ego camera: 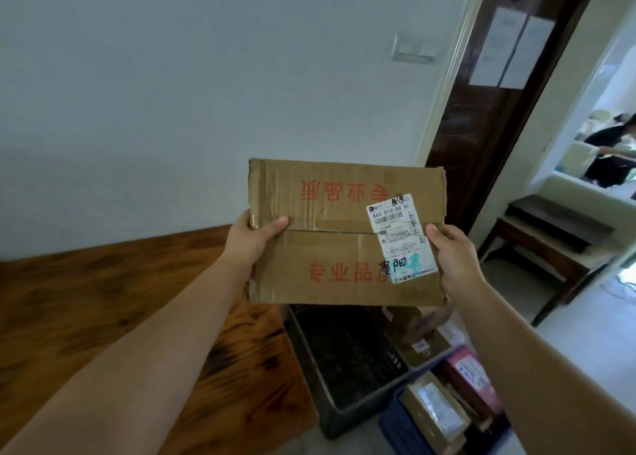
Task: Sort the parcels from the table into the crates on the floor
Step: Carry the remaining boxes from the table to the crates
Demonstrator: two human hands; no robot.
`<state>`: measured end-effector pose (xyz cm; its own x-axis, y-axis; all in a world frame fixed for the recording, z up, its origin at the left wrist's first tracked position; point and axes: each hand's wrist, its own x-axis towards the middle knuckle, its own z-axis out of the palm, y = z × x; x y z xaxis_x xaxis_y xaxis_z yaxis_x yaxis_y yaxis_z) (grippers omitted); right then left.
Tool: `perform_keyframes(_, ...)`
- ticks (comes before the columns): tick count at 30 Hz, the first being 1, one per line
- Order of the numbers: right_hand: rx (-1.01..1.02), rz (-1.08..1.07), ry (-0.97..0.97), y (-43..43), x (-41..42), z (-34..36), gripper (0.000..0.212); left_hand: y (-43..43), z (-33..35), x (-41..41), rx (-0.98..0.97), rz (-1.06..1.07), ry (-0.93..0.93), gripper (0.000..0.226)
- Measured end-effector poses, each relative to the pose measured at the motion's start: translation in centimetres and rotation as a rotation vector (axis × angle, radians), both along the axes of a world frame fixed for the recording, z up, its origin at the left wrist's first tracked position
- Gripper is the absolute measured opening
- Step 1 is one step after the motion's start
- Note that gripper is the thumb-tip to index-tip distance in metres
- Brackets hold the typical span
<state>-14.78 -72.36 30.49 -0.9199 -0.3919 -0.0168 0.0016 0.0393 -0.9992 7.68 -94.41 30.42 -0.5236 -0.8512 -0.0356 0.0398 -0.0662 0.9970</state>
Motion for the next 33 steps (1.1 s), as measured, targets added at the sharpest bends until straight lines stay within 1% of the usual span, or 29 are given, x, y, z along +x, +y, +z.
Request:
perform_keyframes(5, 0.11, -0.003, 0.019, 1.5, -8.9, -1.1, 0.009, 2.8, -2.1, -8.2, 0.075, 0.034, -0.019, 0.056)
perform_keyframes(9, 0.207, -0.005, 0.064, 0.4, -12.8, -3.2, 0.012, 2.7, -4.3, -12.0, 0.098, 0.061, -0.059, 0.055)
perform_keyframes(10, 0.218, 0.0, 0.077, -0.1, -14.1, -3.9, 0.014, 2.4, -5.0, -13.3, 0.104, 0.063, -0.071, 0.056)
perform_keyframes(13, 0.248, 0.023, 0.104, -2.0, -17.3, -6.1, 0.031, 1.1, -7.2, -16.5, 0.121, 0.053, -0.115, 0.062)
perform_keyframes(15, 0.293, 0.05, 0.106, -3.6, -19.4, -7.5, 0.034, -0.1, -8.9, -18.5, 0.141, 0.068, -0.145, 0.065)
perform_keyframes(19, 0.446, 0.125, 0.109, -8.1, -23.8, -10.5, 0.03, -3.3, -12.2, -21.9, 0.18, 0.117, -0.216, 0.059)
perform_keyframes(22, 0.544, 0.192, 0.124, -11.5, -26.3, -12.7, 0.021, -5.8, -14.5, -23.5, 0.223, 0.159, -0.26, 0.06)
perform_keyframes(23, 0.571, 0.213, 0.12, -12.6, -26.9, -13.6, 0.022, -6.5, -15.4, -23.9, 0.234, 0.174, -0.278, 0.06)
perform_keyframes(27, 0.677, 0.319, 0.098, -15.9, -28.4, -17.3, 0.037, -8.3, -19.5, -24.9, 0.295, 0.236, -0.346, 0.06)
perform_keyframes(30, 0.737, 0.385, 0.091, -17.9, -29.0, -20.1, 0.05, -8.8, -22.5, -25.1, 0.359, 0.285, -0.375, 0.051)
perform_keyframes(33, 0.792, 0.443, 0.085, -19.9, -29.7, -23.4, 0.059, -9.5, -25.7, -25.6, 0.399, 0.345, -0.425, 0.056)
